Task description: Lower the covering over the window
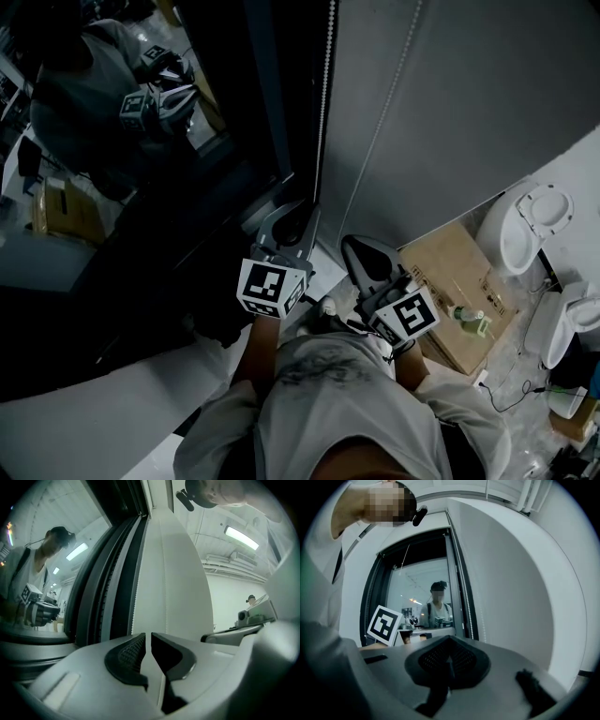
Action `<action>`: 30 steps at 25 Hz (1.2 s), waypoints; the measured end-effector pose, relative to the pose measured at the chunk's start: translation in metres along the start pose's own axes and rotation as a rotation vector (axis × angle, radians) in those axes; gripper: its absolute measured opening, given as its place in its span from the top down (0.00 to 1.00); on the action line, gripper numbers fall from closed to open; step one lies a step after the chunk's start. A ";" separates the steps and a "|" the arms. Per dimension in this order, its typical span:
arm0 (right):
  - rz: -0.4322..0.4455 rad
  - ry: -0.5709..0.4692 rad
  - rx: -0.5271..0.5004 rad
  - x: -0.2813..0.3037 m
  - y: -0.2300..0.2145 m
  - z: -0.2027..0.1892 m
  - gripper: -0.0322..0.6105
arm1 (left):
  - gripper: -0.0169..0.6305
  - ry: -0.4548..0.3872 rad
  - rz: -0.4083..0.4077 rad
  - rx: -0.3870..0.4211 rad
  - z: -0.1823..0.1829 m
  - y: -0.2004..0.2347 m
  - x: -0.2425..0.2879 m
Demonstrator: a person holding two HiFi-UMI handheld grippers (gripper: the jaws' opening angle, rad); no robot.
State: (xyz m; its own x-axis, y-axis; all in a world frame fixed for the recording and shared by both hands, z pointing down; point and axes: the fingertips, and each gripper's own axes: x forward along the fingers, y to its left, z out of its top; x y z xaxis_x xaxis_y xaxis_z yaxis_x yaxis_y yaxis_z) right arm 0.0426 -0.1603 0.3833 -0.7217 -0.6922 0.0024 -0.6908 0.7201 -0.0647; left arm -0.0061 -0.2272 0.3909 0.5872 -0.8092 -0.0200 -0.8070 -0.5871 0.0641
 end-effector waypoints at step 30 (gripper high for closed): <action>-0.028 -0.018 0.059 -0.003 -0.024 -0.001 0.92 | 0.80 0.003 0.017 0.082 0.006 0.022 0.074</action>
State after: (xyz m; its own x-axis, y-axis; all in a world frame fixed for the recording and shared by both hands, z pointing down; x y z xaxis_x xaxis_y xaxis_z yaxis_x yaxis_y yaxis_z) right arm 0.0612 -0.1755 0.3857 -0.7009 -0.7131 -0.0129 -0.7065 0.6967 -0.1239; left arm 0.0189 -0.2998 0.3849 0.5731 -0.8193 -0.0164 -0.8195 -0.5728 -0.0172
